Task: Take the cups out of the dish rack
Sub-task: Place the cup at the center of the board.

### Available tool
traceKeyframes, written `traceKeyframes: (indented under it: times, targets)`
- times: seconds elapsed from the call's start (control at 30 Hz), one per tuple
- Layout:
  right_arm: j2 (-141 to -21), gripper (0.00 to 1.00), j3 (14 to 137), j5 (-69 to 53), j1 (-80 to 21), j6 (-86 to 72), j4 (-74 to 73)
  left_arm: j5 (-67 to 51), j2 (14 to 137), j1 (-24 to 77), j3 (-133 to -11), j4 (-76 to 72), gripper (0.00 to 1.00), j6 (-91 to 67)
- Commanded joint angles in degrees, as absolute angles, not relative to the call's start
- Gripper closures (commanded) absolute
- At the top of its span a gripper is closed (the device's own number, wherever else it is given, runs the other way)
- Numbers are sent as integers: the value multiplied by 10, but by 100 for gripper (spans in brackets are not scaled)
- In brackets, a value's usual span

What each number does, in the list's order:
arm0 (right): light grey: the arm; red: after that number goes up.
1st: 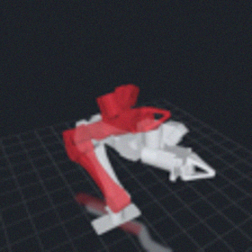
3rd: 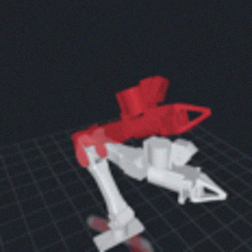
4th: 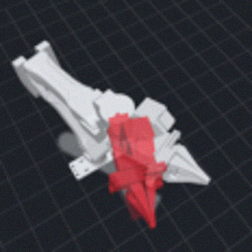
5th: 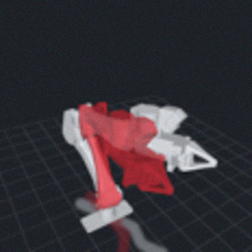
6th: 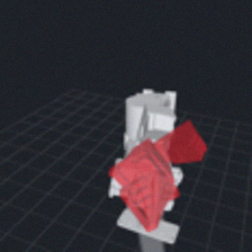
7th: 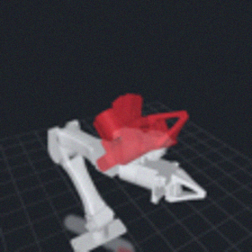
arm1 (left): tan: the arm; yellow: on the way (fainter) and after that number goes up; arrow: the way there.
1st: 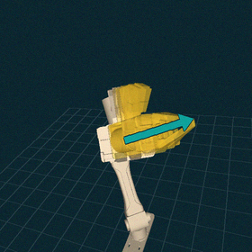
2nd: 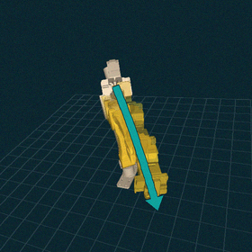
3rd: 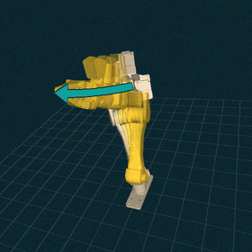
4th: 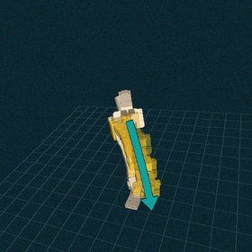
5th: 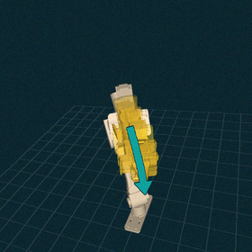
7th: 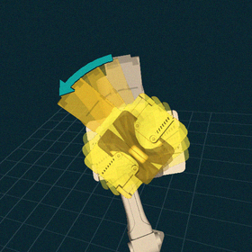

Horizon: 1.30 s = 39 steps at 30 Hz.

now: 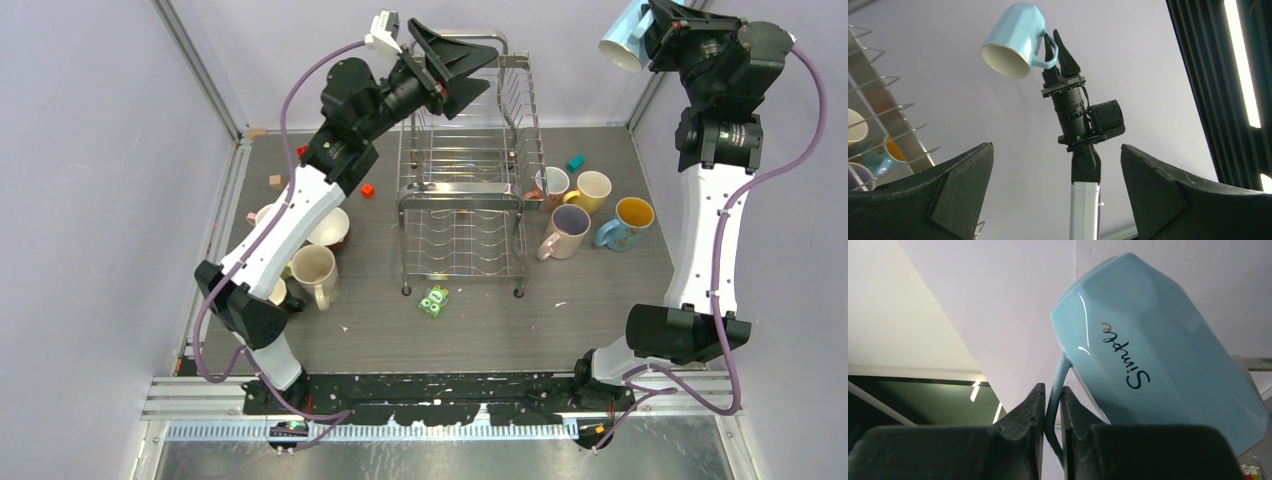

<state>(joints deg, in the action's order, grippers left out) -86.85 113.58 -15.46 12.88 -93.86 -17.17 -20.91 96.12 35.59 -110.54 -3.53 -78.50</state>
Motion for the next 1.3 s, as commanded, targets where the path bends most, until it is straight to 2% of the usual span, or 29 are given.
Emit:
traceKeyframes:
  times: [0.0, 0.3, 0.77, 1.27]
  targets:
    - [-855, 99, 1164, -154, 103, -973, -72, -175, 980, 384, -1153, -83, 0, -818]
    - [-864, 99, 1182, -125, 28, -965, -45, -151, 1000, 405, -1148, -106, 0, -845]
    - [-867, 99, 1143, -104, -88, -978, 28, -114, 1012, 405, -1131, -163, 0, -905]
    - [-875, 99, 1095, -143, -96, -1045, 139, -132, 1023, 377, -1102, -214, 0, -982]
